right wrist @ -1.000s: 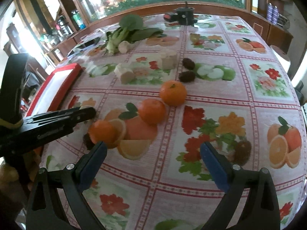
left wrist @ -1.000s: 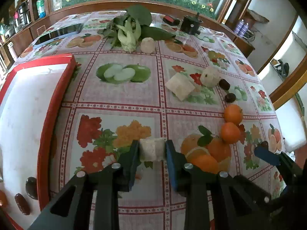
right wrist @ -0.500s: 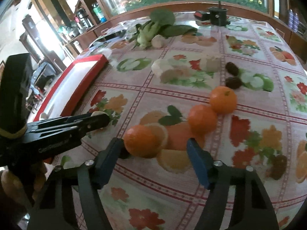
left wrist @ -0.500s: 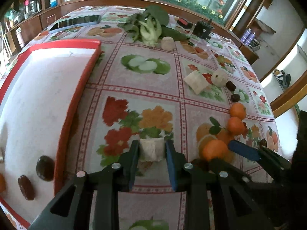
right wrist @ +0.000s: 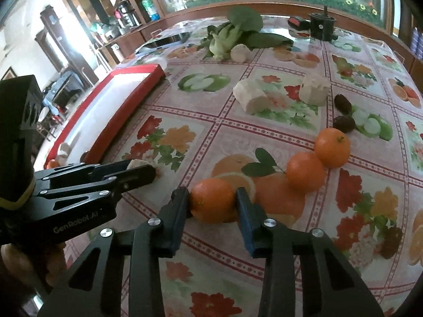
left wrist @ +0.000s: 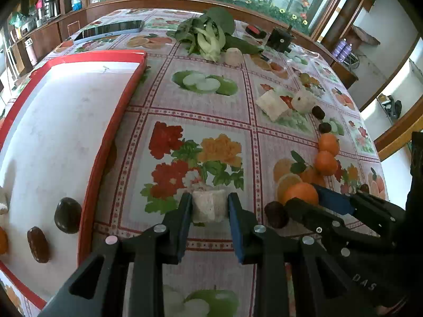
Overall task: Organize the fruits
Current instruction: 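Grasp a white cube with the left tool while the right tool grasps an orange, then carry the white cube in the left tool and the orange in the right tool over the tray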
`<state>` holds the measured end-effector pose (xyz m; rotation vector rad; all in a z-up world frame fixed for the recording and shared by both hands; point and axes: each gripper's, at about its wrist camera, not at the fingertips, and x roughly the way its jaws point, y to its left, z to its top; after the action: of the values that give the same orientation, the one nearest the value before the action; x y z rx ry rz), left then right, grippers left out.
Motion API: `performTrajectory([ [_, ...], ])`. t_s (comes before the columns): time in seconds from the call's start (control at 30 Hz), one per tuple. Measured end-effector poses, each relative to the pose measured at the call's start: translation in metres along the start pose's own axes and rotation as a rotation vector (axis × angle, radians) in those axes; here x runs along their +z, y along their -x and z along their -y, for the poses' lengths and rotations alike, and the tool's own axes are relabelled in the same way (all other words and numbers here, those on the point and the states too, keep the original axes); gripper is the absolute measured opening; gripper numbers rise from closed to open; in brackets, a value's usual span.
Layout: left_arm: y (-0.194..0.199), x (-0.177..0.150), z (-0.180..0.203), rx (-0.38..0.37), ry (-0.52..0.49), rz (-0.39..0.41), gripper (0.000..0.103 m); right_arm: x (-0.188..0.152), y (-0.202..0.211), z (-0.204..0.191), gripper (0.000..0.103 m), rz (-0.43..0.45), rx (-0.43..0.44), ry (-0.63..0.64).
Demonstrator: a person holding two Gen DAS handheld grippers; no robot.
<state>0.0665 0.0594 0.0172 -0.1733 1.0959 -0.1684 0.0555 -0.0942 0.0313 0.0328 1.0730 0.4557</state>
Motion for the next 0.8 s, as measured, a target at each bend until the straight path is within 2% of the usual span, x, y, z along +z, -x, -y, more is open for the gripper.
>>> performTrajectory([
  [0.27,0.010,-0.015,0.009,-0.016,-0.036,0.009,0.030,-0.024,0.023,0.015,0.035,0.013,-0.036,-0.052],
  [0.47,0.015,-0.033,0.019,-0.030,-0.060,-0.004,0.030,-0.042,0.040,0.028,0.036,0.034,-0.110,-0.059],
  [0.63,0.020,-0.049,0.030,-0.019,-0.112,-0.008,0.030,-0.049,0.043,0.035,0.036,0.041,-0.145,-0.065],
  [0.8,0.027,-0.054,0.032,-0.032,-0.116,-0.001,0.030,-0.052,0.046,0.033,0.036,0.059,-0.177,-0.059],
])
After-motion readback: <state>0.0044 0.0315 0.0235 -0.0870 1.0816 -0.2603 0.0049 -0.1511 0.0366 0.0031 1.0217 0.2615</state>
